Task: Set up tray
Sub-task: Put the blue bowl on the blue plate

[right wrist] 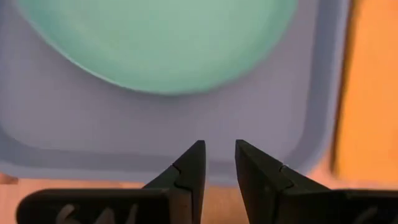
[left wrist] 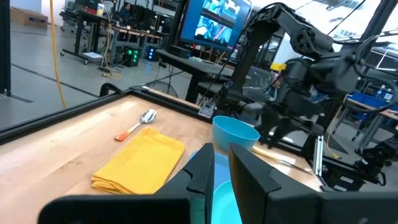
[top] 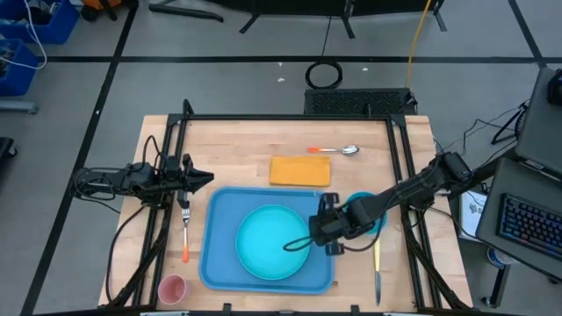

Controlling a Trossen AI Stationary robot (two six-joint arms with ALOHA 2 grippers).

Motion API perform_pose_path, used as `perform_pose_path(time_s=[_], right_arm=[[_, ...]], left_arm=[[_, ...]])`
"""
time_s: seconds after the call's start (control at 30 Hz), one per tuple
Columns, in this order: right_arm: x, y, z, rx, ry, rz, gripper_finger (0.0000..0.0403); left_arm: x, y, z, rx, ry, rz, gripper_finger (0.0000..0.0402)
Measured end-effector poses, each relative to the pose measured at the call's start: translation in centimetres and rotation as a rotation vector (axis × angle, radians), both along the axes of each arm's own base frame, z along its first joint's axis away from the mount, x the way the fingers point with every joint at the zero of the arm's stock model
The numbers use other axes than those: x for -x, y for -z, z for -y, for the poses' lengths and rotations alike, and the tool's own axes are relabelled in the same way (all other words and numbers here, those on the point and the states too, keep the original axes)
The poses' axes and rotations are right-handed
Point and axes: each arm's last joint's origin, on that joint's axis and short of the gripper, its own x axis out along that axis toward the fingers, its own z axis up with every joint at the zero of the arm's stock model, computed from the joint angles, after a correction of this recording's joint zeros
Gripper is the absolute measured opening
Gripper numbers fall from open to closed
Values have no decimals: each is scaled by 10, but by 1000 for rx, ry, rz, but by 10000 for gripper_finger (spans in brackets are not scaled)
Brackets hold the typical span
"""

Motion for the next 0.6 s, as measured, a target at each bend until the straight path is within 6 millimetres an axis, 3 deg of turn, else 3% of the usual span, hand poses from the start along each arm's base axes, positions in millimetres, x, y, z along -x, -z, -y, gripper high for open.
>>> perform_pose_path(time_s=[0.33, 0.6], right_arm=[[11, 3, 20, 21, 235, -144, 80], [18, 6, 16, -26, 330, -195, 80]], left_arm=[[0, 0, 0, -2, 0, -1, 51], [0, 0, 0, -34, -3, -4, 51]])
